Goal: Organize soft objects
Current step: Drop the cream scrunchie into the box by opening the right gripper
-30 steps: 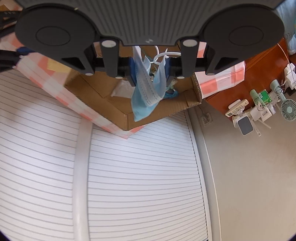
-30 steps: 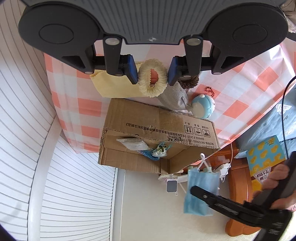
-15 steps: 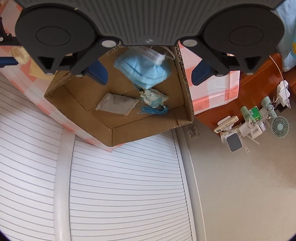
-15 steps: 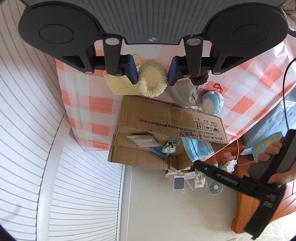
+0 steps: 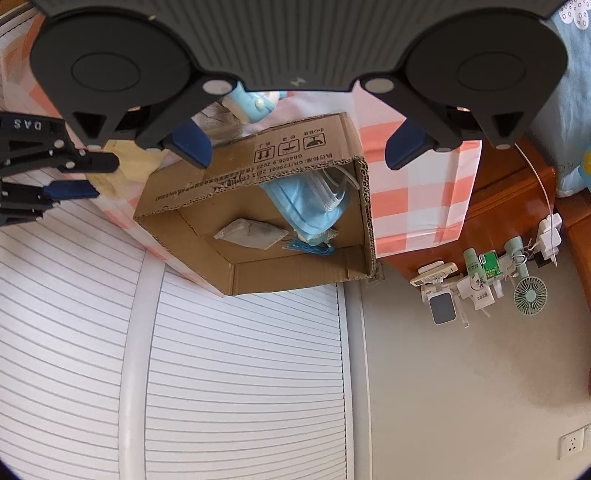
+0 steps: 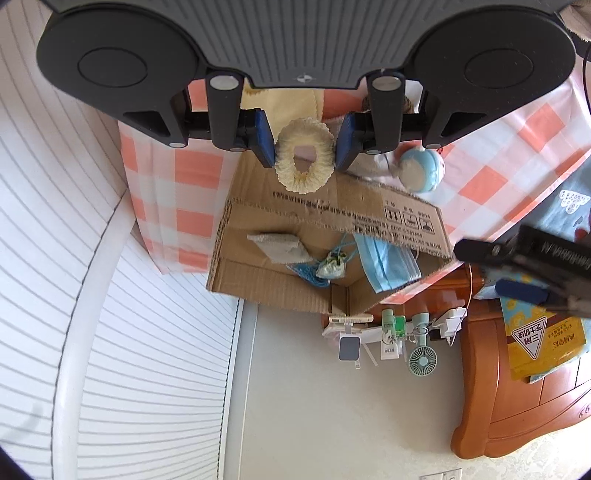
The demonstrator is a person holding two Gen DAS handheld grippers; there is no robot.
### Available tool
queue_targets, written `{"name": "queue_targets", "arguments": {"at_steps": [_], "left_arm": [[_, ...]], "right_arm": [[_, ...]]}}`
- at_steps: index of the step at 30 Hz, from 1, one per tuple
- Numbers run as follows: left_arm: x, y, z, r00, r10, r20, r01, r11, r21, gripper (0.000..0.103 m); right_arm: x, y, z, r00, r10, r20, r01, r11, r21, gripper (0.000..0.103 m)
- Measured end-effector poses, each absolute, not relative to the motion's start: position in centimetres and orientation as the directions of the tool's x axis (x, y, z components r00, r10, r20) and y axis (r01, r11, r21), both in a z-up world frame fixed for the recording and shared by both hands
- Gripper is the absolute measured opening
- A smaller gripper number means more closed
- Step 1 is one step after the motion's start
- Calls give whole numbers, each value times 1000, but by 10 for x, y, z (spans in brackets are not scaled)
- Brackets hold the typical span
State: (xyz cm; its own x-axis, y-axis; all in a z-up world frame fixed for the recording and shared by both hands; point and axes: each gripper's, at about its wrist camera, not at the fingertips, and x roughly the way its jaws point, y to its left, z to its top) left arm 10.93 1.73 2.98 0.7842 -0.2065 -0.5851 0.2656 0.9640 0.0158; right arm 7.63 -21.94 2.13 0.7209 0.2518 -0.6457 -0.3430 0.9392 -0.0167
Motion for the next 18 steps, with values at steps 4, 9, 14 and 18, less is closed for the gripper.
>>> {"name": "queue_targets", "arguments": {"at_steps": [4,9,14,18], "left_arm": [[100,16,24,772,-218,-597,280,960,12,100],[91,18,15,742,-237,-627,298,955,-7,100],[85,25,13,740,-224,-634,279,960,-13,100],[84,26,12,744,-211,-634,266,964,-8,100]], "right_arm": [[94,-212,33,731,265,-629,-366,930,-34,41],[128,-202,49,751,265,-605,-378,924,-65,41],[166,-191,59,764,256,-592,-366,928,-70,44],[193,-181,48,770,193,-608,-329,937,-118,81]]}}
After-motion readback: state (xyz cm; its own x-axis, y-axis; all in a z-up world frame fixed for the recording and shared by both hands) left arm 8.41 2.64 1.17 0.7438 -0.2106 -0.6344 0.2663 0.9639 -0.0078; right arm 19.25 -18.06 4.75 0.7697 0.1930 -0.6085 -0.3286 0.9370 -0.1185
